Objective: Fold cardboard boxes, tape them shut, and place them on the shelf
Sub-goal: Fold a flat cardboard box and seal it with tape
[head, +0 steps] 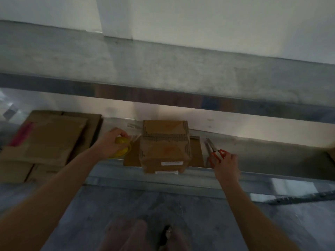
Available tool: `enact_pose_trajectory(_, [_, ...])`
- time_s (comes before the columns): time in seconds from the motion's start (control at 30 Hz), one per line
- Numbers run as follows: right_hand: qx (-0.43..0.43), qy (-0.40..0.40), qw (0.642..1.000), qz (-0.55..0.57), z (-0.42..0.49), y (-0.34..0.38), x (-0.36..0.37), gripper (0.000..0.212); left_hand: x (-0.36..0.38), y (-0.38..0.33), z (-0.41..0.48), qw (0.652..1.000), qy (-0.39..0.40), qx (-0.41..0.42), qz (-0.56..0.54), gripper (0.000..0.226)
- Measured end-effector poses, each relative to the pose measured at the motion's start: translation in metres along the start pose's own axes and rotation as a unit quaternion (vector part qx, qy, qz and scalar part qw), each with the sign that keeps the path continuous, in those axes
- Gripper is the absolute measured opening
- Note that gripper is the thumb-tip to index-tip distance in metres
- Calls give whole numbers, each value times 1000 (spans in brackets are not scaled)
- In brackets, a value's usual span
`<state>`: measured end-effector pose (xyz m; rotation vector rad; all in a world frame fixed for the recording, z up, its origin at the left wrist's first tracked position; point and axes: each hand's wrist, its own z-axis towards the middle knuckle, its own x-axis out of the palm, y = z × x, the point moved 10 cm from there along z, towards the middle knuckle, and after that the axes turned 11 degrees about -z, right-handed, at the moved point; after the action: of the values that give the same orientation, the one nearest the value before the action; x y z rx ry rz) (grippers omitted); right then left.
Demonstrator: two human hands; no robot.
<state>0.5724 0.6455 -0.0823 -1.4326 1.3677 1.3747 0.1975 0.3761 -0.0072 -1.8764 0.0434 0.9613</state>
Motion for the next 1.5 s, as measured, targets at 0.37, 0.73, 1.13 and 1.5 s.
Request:
enact_pose_trajectory(0.37, [-67,-19,996,-62,10,-8,9,47,-6,-17,-11,999,-12,6,33,23])
enact_pose_trajectory(0.73, [-334,-108,936,31,-170,203,-71,66,-34,-22,-13,996,53,41,59,30])
enact_pose_trajectory(1.13, [-288,13,956,-54,-164,296,-4,52,-24,6,-2,993,106,45,-23,31])
enact_pose_trajectory(1.5, [-324,5,934,-148,-156,294,13,68,-34,26,21,992,117,38,16,26])
